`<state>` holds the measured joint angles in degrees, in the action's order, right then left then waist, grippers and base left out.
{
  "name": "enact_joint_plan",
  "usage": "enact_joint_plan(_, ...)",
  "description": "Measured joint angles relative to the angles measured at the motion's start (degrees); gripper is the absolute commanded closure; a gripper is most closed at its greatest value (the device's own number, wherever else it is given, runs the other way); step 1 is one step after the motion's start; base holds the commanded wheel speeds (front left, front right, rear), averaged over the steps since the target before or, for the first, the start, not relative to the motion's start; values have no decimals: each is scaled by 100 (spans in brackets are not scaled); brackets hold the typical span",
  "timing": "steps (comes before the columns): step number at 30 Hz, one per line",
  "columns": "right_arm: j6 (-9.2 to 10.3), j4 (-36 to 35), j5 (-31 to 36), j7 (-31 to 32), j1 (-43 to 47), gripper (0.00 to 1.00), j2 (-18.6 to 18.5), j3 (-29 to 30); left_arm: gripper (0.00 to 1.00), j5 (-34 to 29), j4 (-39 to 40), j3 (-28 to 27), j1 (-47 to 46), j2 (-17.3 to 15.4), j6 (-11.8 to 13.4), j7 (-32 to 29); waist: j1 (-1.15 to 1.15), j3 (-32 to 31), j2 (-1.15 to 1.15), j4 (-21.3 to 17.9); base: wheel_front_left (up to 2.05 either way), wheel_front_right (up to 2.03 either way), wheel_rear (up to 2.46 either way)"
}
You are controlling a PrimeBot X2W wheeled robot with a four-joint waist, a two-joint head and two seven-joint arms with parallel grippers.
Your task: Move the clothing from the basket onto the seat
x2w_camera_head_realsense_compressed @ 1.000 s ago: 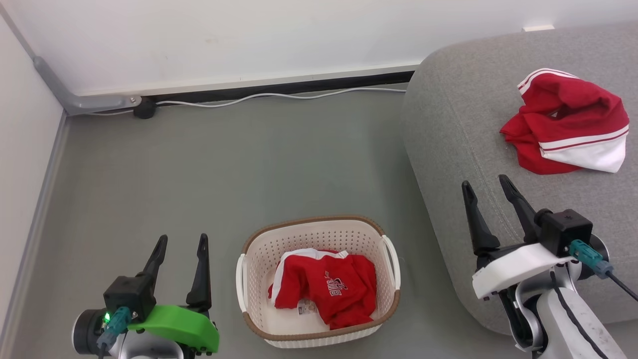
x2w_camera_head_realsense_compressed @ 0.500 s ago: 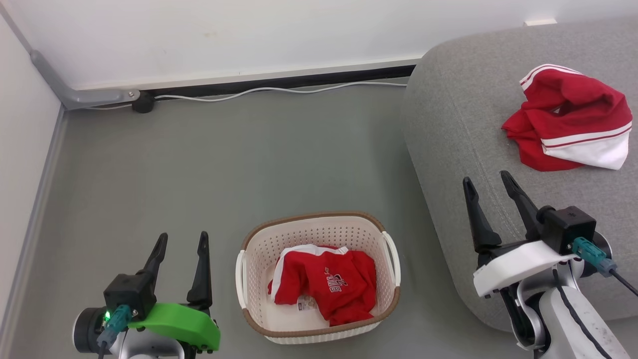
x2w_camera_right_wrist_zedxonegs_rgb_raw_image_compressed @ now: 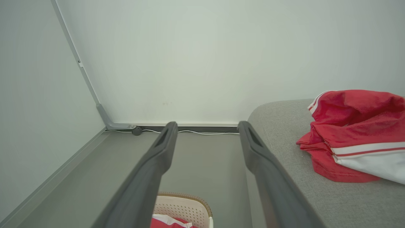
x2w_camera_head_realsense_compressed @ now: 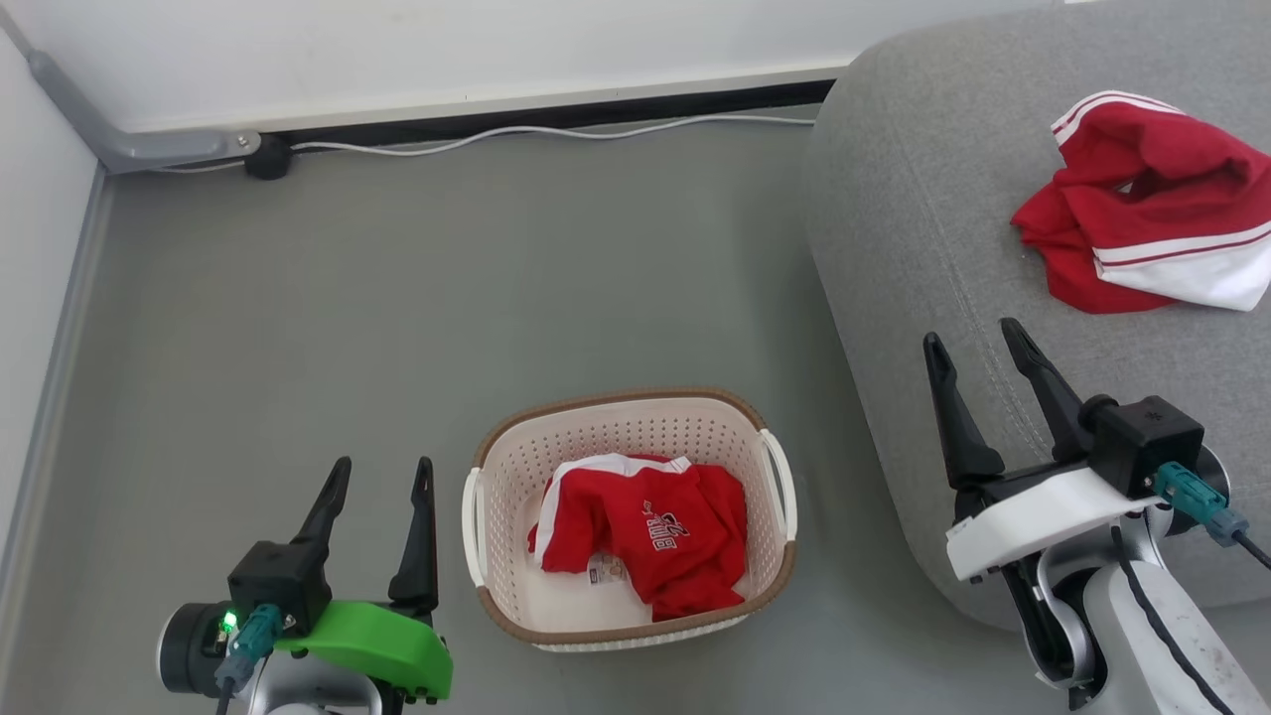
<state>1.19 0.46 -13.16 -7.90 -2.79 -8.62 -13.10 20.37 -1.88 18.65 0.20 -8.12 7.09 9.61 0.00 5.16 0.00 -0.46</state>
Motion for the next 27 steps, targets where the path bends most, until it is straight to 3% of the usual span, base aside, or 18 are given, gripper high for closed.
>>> enact_joint_plan(12,-2,-573,46,141,-270,0,-29,-70,0,-127,-455,448,-565,103,-164,-212,0,730,0,-153,0,0,0)
enact_joint_plan(27,-67,-1125,65,193,-929,0,108,-283,0,-746,-1556,1066,-1834,129,-650,-555,1,1880,0,-653,0,0,0)
